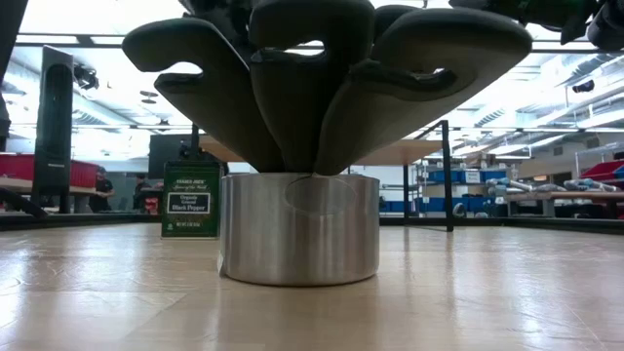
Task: Shelf spices
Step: Remove the red seasoning can from the shelf
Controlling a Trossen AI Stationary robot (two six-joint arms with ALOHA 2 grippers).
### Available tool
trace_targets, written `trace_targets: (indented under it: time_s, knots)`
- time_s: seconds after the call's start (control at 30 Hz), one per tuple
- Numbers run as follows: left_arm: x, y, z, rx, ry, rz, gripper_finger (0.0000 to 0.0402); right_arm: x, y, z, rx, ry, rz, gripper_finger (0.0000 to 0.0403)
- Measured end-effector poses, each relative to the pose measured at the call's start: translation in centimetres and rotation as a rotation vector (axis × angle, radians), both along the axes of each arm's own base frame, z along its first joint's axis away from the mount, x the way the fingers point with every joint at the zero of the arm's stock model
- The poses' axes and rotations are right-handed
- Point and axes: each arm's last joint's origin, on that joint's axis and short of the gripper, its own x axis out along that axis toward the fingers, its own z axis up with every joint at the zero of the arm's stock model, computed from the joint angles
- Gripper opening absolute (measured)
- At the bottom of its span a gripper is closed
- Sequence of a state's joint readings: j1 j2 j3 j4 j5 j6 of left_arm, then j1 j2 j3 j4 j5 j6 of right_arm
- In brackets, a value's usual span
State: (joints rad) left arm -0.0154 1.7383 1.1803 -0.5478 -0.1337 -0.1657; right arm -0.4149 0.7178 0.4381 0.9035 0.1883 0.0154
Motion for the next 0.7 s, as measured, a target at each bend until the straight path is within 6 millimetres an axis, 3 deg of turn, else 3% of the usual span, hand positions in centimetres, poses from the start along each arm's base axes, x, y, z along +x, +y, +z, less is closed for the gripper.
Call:
trace_targets:
  time_s: [0.3, 0.53, 0.7]
  knots:
    - [-0.01, 0.00, -0.20, -0.001, -0.014, 0.004, 0.0205, 0.01, -0.01, -0.01, 0.001, 0.001, 0.000, 0.0309]
    - [-0.08, 0.00, -0.31, -0.031, -0.013, 0.064, 0.0253, 0.01, -0.01, -0.01, 0.001, 0.001, 0.000, 0.0309]
    - [-0.08, 0.00, -0.33, -0.036, -0.013, 0.068, 0.0262, 0.02, 0.00, -0.02, 0.001, 0.002, 0.000, 0.0309]
